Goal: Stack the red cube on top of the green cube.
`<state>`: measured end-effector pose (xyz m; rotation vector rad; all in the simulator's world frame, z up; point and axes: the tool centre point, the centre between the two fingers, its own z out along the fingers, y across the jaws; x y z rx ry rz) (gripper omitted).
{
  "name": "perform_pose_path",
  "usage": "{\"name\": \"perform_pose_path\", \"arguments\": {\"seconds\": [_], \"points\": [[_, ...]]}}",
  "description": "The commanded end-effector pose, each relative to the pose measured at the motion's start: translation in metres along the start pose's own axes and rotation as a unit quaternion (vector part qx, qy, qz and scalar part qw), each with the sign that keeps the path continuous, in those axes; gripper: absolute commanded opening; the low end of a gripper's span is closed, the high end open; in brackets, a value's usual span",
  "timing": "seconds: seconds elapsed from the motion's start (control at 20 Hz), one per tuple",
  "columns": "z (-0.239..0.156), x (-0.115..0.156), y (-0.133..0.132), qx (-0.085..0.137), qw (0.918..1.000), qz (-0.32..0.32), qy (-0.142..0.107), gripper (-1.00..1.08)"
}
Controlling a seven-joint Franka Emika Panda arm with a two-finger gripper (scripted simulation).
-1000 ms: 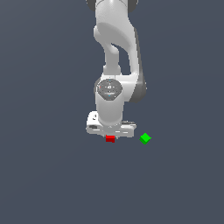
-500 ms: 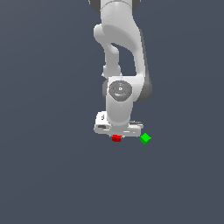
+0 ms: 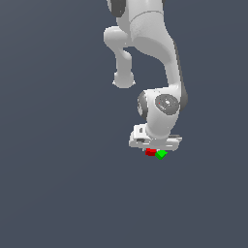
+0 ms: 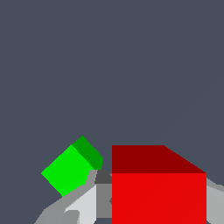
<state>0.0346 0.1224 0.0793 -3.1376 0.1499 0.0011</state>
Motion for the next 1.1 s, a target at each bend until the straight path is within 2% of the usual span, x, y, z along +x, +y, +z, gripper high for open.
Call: {"name": "perform_pose_path", "arguments": {"seconds": [0.0,0.25,0.55,0.6,1.05], "points": [[0.007,-0.006,-0.022,0.000,1.0000,0.001,0.001,-1.00],[0.015,-0.013,-0.051,0.000,1.0000,0.001,0.001,-1.00],[0.018,-0.013,-0.060,0.000,1.0000,0.001,0.001,-1.00],[0.018,-0.013,-0.060,0.000,1.0000,0.001,0.001,1.00],[0.018,-0.013,-0.060,0.000,1.0000,0.001,0.001,1.00]]}}
